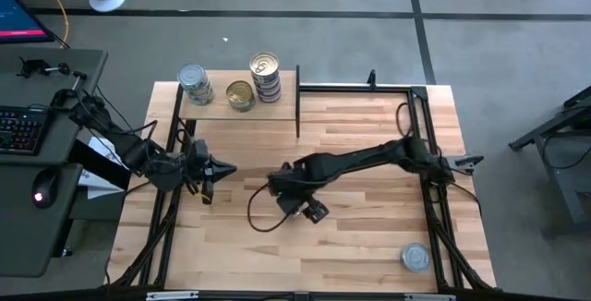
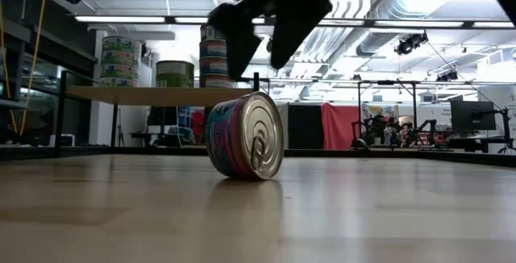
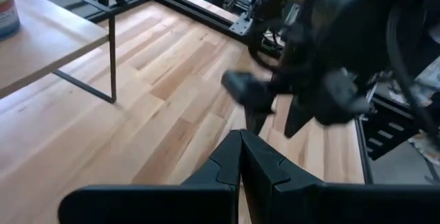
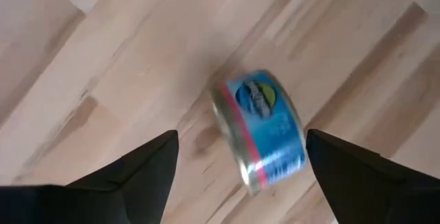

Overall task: Stack canned seafood by type on shelf
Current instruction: Stack the blue-pink tuna can on top of the blue-pink tuna cans on the shelf

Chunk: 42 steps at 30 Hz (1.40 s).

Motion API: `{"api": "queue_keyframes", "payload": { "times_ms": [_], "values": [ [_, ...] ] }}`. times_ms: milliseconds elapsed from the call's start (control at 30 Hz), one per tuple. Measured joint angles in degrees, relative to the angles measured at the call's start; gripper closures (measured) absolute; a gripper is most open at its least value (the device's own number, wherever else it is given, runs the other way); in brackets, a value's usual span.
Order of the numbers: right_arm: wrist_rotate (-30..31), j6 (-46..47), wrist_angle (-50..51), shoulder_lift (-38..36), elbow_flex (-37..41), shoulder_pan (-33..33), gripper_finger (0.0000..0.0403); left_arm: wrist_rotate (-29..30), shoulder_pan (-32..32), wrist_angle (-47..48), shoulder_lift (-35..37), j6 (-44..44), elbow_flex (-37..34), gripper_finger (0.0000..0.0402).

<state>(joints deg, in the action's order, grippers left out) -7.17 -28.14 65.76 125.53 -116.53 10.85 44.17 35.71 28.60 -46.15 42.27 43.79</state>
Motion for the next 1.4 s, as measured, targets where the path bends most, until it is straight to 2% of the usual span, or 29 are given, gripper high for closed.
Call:
{"api": "queue_keyframes", "payload": {
  "times_ms": [233,600,733,900,933,1167,1300,1400],
  "values": [
    [1.7,-6.9,1.8,5.9,-6.3,0.0,0.0091,1.6,0.1,-0.2,0.0,1.1,0.0,0.0401],
    [3.2,-6.6,3.1,9.4,-3.6,-0.3,0.0094,1.6,0.1,0.2,0.0,0.7,0.0,0.0402],
    [4.1,-6.4,3.2,9.1,-4.2,-0.3,0.0130,1.6,0.1,0.2,0.1,-2.1,0.0,0.0402],
    [5.2,-3.8,6.4,8.9,-8.5,-0.3,0.0235,1.7,0.1,0.3,0.5,-5.1,0.0,0.0401],
    [5.2,-3.7,7.7,8.8,-9.6,-0.4,0.0245,1.7,0.0,0.3,0.7,-5.7,0.0,0.0402],
    [3.7,1.2,18.9,8.5,-18.6,-1.5,0.0244,3.1,0.1,0.4,3.0,-10.5,0.0,0.0402],
    [-3.4,7.6,17.8,2.2,-11.3,-5.1,0.0244,3.0,1.2,2.1,5.9,-10.9,0.0,0.0401],
    [-3.8,12.8,12.2,-5.2,-0.2,-8.9,0.0244,3.7,2.3,5.7,7.8,-9.4,0.1,0.0401]
  ]
}}
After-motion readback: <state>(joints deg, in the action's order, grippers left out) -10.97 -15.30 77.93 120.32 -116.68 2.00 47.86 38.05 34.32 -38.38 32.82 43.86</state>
